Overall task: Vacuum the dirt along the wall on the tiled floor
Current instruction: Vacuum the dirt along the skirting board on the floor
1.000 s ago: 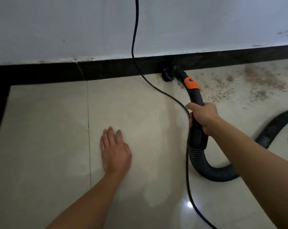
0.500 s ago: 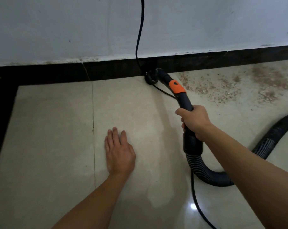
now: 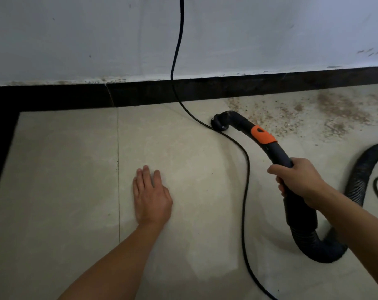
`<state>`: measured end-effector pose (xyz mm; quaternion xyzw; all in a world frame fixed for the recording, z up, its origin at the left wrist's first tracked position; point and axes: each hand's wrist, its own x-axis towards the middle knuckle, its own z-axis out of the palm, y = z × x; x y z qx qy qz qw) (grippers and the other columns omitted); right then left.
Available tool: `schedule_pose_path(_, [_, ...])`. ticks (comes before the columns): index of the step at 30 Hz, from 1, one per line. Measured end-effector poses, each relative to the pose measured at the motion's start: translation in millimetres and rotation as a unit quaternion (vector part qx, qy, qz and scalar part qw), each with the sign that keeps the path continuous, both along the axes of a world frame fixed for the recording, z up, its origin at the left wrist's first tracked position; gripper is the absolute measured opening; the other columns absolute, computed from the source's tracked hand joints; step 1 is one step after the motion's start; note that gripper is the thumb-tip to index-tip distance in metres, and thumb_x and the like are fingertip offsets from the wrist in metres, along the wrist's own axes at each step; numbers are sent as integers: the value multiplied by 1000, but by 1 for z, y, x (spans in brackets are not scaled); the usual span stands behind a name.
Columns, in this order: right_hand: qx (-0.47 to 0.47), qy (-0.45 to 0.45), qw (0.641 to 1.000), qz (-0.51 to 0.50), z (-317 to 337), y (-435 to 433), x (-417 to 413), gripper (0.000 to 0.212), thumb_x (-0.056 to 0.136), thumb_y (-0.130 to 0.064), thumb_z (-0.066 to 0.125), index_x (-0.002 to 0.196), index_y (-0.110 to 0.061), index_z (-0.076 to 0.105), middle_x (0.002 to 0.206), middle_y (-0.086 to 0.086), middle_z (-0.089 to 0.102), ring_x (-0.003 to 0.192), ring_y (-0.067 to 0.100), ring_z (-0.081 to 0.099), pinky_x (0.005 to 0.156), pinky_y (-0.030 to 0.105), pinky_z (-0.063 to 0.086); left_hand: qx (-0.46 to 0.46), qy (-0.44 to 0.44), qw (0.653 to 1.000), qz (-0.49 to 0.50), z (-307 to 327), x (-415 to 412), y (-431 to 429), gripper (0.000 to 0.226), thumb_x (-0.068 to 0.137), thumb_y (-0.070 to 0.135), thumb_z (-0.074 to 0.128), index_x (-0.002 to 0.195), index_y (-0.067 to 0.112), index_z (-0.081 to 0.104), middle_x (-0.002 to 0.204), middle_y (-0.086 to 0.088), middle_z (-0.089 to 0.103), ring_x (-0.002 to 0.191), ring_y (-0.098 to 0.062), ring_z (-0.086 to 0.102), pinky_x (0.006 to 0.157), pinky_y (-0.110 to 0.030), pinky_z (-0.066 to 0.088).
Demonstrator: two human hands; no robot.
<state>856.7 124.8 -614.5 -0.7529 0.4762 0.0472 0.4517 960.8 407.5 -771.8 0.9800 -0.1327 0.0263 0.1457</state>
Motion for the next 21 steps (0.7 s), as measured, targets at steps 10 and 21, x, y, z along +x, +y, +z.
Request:
schedule_pose_path(10, [-52,47,996,58,17,9,-91,16,85,-9,69,79,1,59,46,6,54,38,21,48,45,30,42,-31,-18,999,-7,-3,-1,1,48,84,18,38,122,-2,59,135,-29,49,128,-46,42,106,-55,35])
schedule_pose_path(21, [-59,116,978,166,32,23,-131,9,79,-11,68,77,-10,60,45,1,52,39,16,47,43,29,39,-26,-4,1000,-12,-8,0,2,43,84,6,60,126,-2,55,139,-30,45,131,-46,37,110,-55,30])
